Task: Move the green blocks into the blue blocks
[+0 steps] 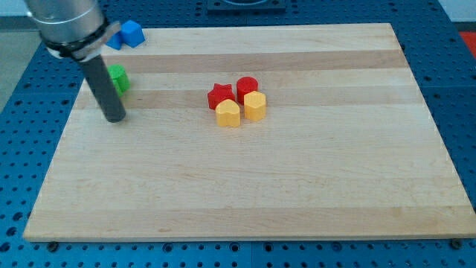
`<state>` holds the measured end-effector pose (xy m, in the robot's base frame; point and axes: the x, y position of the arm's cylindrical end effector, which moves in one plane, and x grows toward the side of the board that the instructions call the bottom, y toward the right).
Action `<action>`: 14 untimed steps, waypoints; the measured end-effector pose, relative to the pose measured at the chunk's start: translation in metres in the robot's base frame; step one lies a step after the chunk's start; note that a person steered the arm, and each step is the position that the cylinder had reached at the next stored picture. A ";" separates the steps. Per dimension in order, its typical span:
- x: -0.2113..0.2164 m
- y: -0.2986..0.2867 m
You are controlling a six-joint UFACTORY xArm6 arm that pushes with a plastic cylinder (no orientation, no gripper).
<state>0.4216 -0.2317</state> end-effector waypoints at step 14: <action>-0.124 0.012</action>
<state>0.2980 -0.2201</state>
